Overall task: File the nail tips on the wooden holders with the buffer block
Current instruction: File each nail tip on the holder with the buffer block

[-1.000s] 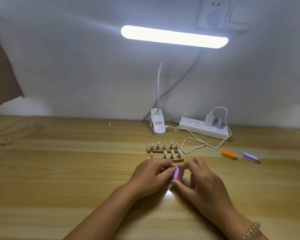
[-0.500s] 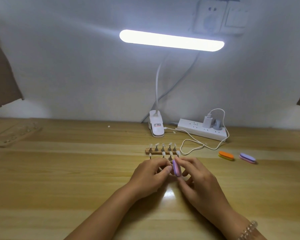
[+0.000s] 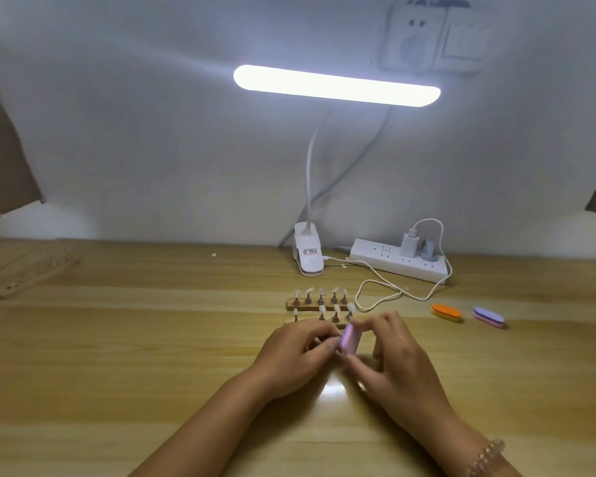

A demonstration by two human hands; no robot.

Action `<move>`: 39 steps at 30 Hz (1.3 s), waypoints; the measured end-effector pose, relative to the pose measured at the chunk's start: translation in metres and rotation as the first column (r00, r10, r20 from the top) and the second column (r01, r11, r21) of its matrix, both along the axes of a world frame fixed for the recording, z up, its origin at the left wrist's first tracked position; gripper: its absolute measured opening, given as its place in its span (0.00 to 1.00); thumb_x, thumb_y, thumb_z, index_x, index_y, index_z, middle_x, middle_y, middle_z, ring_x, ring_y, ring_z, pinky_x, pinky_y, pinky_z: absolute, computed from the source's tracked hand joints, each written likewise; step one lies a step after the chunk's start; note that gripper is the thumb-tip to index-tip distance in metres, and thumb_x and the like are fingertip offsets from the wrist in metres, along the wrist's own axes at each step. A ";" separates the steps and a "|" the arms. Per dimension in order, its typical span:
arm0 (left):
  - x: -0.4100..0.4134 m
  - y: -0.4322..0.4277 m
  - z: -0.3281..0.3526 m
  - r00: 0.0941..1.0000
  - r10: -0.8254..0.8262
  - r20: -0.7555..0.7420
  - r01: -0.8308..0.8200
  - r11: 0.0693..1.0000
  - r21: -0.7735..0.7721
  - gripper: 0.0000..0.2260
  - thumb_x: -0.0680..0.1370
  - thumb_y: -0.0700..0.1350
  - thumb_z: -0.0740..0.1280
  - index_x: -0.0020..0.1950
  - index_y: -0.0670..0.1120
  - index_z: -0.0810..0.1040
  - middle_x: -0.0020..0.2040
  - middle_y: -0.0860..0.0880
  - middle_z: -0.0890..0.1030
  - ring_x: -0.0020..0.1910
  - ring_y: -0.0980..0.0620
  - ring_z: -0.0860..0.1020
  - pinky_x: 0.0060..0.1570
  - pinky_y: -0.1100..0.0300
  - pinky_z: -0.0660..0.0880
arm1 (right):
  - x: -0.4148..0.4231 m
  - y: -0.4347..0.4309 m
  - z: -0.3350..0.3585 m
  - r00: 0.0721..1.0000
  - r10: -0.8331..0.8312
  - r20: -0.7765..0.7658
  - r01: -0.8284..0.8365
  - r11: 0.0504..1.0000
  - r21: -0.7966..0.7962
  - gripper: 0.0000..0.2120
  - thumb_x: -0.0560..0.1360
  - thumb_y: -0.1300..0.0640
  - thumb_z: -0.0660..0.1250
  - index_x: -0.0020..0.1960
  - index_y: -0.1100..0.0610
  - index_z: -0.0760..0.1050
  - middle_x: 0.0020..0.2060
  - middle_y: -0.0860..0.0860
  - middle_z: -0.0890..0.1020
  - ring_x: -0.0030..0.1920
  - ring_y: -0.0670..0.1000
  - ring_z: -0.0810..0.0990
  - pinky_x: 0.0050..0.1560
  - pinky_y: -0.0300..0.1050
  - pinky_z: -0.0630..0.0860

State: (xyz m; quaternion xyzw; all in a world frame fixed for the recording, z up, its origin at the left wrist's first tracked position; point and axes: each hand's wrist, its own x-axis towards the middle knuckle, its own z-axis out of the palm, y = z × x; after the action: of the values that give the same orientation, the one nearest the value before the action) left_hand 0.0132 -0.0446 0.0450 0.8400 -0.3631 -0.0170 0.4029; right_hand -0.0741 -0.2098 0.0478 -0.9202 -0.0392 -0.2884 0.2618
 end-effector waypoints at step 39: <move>0.001 -0.001 -0.001 0.995 0.008 -0.102 -0.028 0.978 -0.205 0.12 0.78 0.40 0.69 0.44 0.59 0.80 0.45 0.56 0.84 0.31 0.56 0.76 0.35 0.56 0.75 | -0.001 -0.001 0.001 0.997 -0.068 0.025 0.068 0.997 0.025 0.18 0.69 0.55 0.75 0.54 0.50 0.72 0.47 0.41 0.71 0.36 0.44 0.73 0.35 0.43 0.75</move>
State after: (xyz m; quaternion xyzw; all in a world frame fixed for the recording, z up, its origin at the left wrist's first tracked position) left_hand 0.0144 -0.0458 0.0437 0.7951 -0.3345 -0.0180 0.5055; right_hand -0.0748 -0.2109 0.0491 -0.9140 -0.0076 -0.3093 0.2624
